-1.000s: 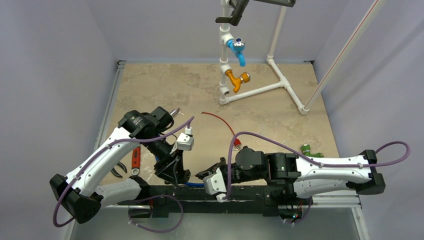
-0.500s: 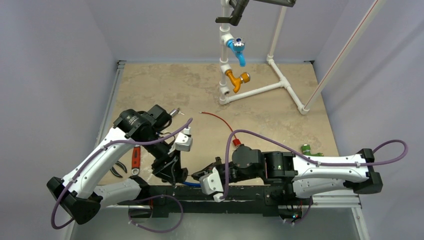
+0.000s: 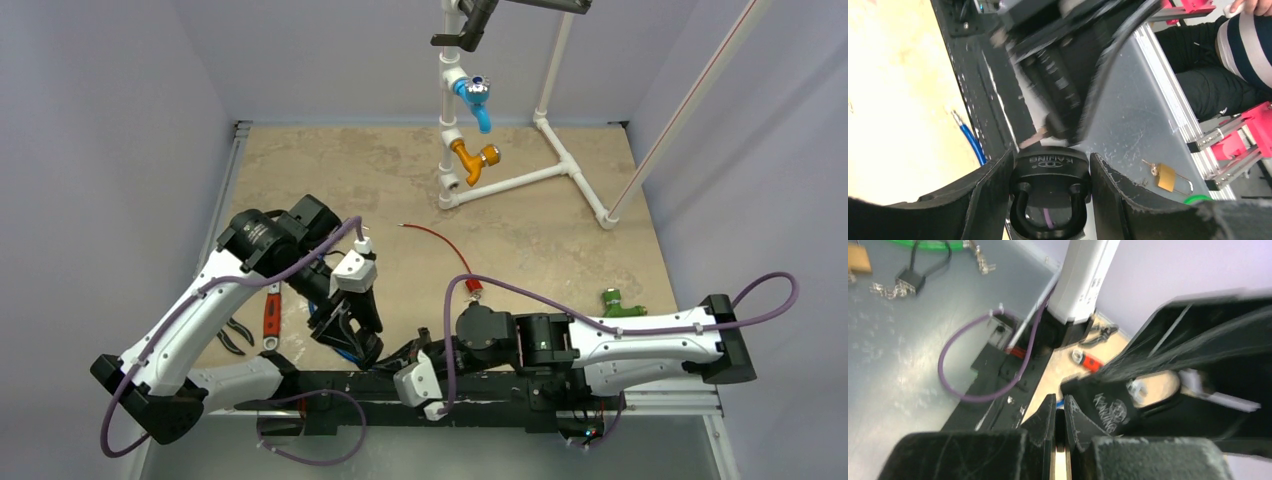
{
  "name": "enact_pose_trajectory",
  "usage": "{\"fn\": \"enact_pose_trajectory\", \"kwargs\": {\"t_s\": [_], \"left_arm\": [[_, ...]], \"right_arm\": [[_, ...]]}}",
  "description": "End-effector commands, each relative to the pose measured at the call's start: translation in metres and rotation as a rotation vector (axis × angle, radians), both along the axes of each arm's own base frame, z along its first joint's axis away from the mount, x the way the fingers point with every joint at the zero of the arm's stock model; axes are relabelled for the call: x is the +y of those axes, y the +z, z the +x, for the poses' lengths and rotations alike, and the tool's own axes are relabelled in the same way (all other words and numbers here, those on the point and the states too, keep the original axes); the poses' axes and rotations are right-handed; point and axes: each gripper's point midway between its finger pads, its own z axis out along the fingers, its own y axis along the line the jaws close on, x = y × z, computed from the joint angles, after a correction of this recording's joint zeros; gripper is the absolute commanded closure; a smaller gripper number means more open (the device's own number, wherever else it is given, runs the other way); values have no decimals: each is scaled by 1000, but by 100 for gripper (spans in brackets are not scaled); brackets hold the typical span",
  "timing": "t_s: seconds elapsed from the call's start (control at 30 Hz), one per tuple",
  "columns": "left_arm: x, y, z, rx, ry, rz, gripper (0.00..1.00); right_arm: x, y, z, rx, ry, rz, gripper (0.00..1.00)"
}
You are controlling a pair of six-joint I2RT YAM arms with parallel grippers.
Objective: Unlock with the key
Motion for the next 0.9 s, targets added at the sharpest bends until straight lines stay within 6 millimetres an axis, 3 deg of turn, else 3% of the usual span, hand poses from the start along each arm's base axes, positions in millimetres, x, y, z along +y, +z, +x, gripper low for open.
{"fn": "enact_pose_trajectory", "kwargs": {"t_s": [0.0, 0.27, 0.47, 0.57, 0.67, 0.77, 0.87], "left_arm": [[-5, 56, -30, 26, -97, -308, 100], [-4, 42, -26, -2, -88, -279, 100], [-10, 43, -17, -8, -76, -277, 100], [-16, 24, 2, -37, -15, -208, 100], [-28, 9, 33, -179, 85, -202, 100], [-37, 22, 41, -185, 83, -248, 100], [-48, 43, 45, -96, 102, -288, 100]], "right_arm": [[-14, -45, 16, -13, -82, -114, 100], [-28, -11, 21, 67, -142, 42, 100], [-45, -4, 34, 163, -254, 118, 100], [-58, -11, 43, 224, -329, 121, 100], [-70, -19, 53, 366, -440, 148, 100], [-75, -24, 58, 469, -504, 148, 100], [-80, -17, 61, 492, -529, 172, 100]]}}
